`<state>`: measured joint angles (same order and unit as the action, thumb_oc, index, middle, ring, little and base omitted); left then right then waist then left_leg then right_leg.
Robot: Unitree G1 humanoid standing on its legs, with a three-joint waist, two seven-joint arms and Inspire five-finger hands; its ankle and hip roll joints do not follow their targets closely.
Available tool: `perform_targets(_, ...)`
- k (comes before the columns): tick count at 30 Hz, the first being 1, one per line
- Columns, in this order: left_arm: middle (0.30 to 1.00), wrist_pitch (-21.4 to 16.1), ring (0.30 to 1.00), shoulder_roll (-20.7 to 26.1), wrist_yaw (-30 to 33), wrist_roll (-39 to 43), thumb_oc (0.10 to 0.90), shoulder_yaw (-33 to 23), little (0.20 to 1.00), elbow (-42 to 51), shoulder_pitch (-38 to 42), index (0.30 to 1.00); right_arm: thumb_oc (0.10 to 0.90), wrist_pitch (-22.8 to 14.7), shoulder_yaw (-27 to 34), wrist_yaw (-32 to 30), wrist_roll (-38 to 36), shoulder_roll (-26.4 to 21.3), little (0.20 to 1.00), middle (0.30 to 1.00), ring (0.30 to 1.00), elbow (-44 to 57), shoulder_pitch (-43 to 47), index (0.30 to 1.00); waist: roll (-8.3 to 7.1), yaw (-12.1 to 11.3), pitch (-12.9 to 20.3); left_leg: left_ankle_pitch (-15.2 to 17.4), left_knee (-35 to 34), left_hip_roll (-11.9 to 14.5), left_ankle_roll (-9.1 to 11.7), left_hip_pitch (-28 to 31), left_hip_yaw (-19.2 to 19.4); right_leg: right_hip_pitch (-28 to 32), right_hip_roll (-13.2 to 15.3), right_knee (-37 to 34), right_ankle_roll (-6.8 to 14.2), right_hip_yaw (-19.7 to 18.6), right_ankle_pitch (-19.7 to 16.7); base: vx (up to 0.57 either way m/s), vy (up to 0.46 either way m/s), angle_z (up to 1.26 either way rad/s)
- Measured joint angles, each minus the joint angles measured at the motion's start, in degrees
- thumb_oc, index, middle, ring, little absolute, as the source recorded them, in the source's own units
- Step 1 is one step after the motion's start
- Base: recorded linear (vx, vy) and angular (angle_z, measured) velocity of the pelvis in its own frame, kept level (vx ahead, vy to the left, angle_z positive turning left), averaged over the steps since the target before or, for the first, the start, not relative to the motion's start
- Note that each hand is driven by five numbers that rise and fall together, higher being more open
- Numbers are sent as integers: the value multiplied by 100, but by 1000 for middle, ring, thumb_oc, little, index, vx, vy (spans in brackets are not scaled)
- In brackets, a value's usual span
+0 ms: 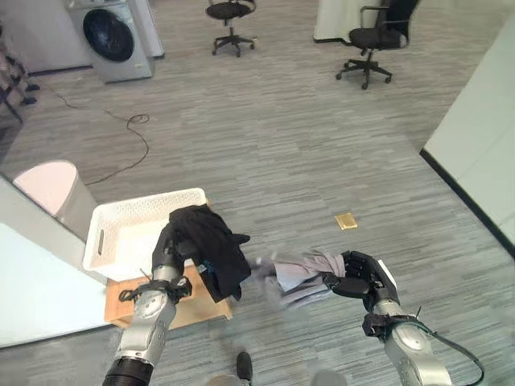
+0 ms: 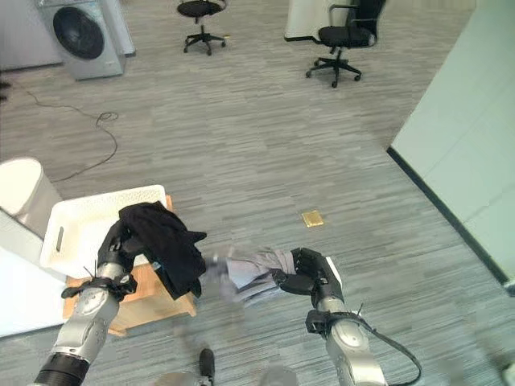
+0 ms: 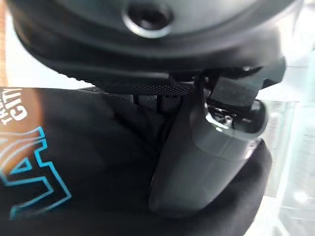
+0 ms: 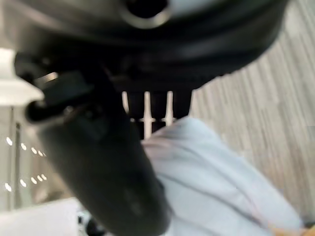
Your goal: Pick up bed clothes into laundry basket.
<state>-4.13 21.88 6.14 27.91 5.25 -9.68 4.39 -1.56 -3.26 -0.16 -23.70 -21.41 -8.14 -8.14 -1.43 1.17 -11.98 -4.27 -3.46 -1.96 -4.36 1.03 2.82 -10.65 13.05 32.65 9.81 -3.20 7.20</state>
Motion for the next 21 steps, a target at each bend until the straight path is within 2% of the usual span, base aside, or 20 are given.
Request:
perform_targets(1,300,-2,300,37,-15,-2,400,26,300,1,37,300,400,-5,80,-9,-1,27,300,300,300,-1,-34,300,-29,82,17,-43,26,8,-65,-7,-55,6,-51,-572,-18,-20,-22,298,-103,87)
perform_targets(2,300,-2,300,53,-29,-2,400,33,300,7,37,300,400,-7,109,-22,-2,32,300,300,300,-1,-45,300,-46,130,26,-101,26,9,-136,16,-24,0,-48,-761,-61,-3,-71,290,-85,99)
perform_targets(3,300,-5,300,45,-57,-3,400,49,300,6,47,300,400,-13,202,-20,-9,29,300,300,300,-19,-54,300,-84,188,32,-52,-36,-23,-77,77,-215,-9,-231,-1305,-42,-282,-115,262,-58,95)
perform_targets(4,300,-34,300,49,-71,-3,400,55,300,14,47,300,400,-15,274,-22,-11,35,300,300,300,-19,-59,300,-103,227,31,-91,-78,-18,-108,122,-320,70,-310,-1812,-68,-364,-238,195,-77,105)
perform_targets(6,300,-41,300,41,-73,-2,400,93,300,-16,34,300,400,-22,402,-22,-12,64,300,300,300,-55,-102,300,-208,300,52,-123,-160,-30,72,200,-631,263,-597,-2537,-176,-760,-598,165,-91,105)
perform_targets(7,300,-42,300,8,-82,-1,400,132,300,-48,17,300,400,-22,454,-27,-13,56,300,300,300,-83,-119,300,-197,334,60,-100,-173,6,154,207,-855,415,-666,-2599,-183,-801,-885,162,-84,87)
perform_targets(10,300,-46,300,-45,-194,-4,400,154,300,-50,-192,300,400,-22,536,-32,-12,8,300,300,300,-275,-11,300,-56,287,84,-19,-158,346,447,287,-1040,630,-1031,-2725,-306,-612,-984,116,-81,30)
perform_targets(15,300,-48,300,-272,-328,18,400,69,300,-19,-352,300,400,-23,673,-28,-8,-309,300,300,300,-267,15,300,-27,290,79,9,-153,598,791,380,-1290,1017,-1212,-3091,-415,-332,-1011,53,-99,21)
perform_targets(20,300,-47,300,-389,-313,131,400,-387,300,205,-760,300,400,-25,1000,-37,-8,-521,300,300,300,-222,209,300,2,197,76,39,-151,594,832,341,-1507,1248,-1183,-3450,-470,-153,-1050,19,-167,22)
perform_targets(21,300,-48,300,-395,-305,132,400,-561,300,206,-775,300,400,-26,1078,-56,-10,-529,300,300,300,-182,225,300,5,95,75,40,-151,572,835,322,-1538,1265,-1183,-3495,-482,-139,-1058,-1,-116,19)
